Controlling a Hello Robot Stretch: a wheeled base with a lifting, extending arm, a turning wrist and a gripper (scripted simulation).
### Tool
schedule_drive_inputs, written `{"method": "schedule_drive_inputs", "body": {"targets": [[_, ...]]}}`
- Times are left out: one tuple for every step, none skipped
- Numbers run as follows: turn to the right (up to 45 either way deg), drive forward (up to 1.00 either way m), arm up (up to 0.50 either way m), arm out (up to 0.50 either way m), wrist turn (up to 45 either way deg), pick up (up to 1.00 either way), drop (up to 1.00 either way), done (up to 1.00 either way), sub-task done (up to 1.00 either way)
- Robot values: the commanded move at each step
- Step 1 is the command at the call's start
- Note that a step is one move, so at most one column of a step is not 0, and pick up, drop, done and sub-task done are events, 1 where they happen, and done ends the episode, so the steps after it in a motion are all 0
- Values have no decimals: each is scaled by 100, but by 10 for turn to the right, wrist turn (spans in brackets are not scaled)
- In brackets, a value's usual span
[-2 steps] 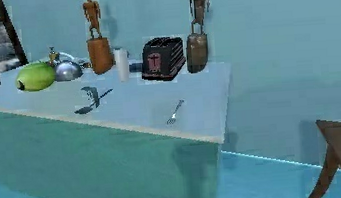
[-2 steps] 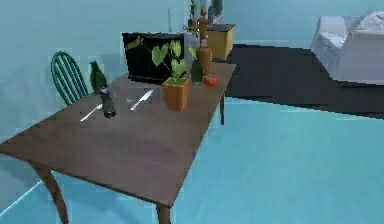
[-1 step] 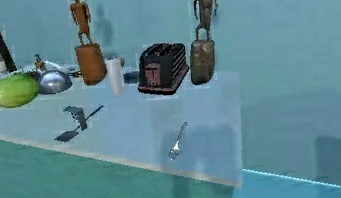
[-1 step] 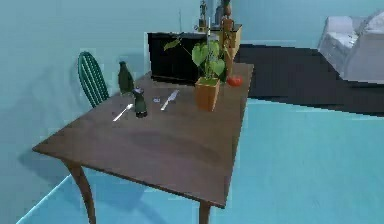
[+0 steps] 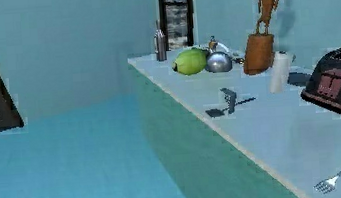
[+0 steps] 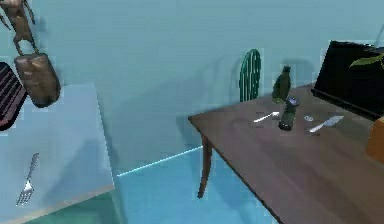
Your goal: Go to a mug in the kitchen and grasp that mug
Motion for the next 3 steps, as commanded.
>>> {"method": "schedule_drive_inputs", "body": {"targets": [[-450,0,0,0,0,0,0,0,0],[-450,0,0,0,0,0,0,0,0],[-180,0,0,0,0,0,0,0,0]]}}
